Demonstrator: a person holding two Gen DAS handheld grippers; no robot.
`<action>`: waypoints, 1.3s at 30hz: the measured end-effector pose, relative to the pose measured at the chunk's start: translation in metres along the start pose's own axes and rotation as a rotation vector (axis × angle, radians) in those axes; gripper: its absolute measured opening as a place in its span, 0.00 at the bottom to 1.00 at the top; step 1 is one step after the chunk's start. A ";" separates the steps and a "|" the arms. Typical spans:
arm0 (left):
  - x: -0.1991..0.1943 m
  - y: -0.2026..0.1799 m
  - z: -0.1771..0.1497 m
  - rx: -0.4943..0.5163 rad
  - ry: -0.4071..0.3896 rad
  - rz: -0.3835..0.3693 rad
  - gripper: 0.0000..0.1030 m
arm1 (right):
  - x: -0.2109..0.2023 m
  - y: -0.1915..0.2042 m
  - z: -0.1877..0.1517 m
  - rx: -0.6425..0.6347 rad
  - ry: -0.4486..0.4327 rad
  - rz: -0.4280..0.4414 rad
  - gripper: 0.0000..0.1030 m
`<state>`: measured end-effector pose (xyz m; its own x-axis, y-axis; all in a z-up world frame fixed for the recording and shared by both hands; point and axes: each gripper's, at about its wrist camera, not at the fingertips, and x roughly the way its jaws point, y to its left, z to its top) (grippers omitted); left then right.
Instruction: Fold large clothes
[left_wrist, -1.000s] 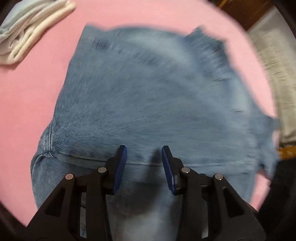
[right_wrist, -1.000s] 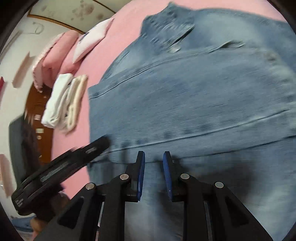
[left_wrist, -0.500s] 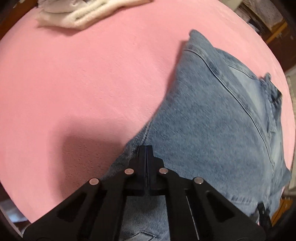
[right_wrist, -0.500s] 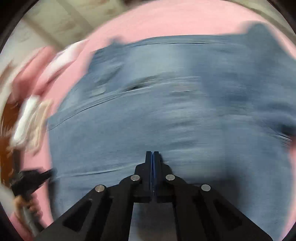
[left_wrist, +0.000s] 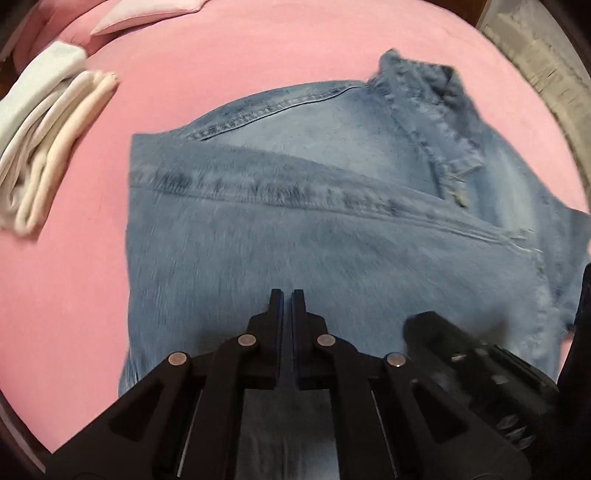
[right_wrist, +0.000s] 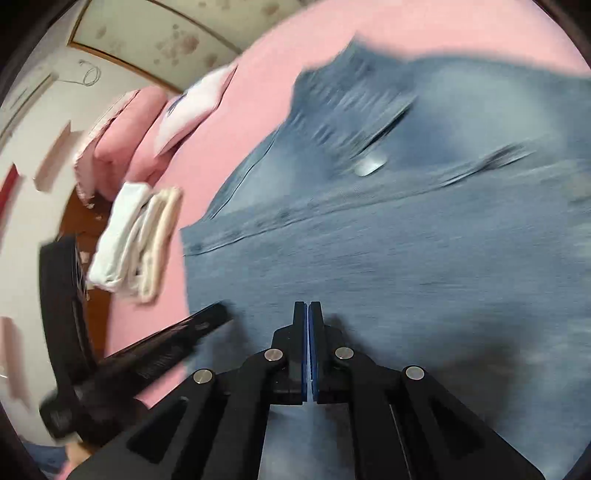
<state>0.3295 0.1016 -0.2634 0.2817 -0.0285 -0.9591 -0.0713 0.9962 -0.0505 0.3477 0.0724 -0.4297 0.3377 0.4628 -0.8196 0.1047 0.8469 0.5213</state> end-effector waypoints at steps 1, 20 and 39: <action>0.008 0.011 0.005 -0.027 0.012 -0.001 0.01 | 0.008 0.000 0.006 -0.019 -0.002 -0.031 0.01; 0.055 0.092 0.034 -0.005 -0.074 0.142 0.01 | -0.065 -0.098 0.081 -0.070 -0.322 -0.527 0.00; -0.044 0.072 -0.183 0.076 0.136 0.008 0.55 | -0.097 0.021 -0.142 0.116 -0.190 -0.420 0.47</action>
<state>0.1368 0.1596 -0.2761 0.1491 -0.0266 -0.9885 0.0013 0.9996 -0.0267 0.1843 0.0824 -0.3725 0.4081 0.0213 -0.9127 0.3686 0.9108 0.1860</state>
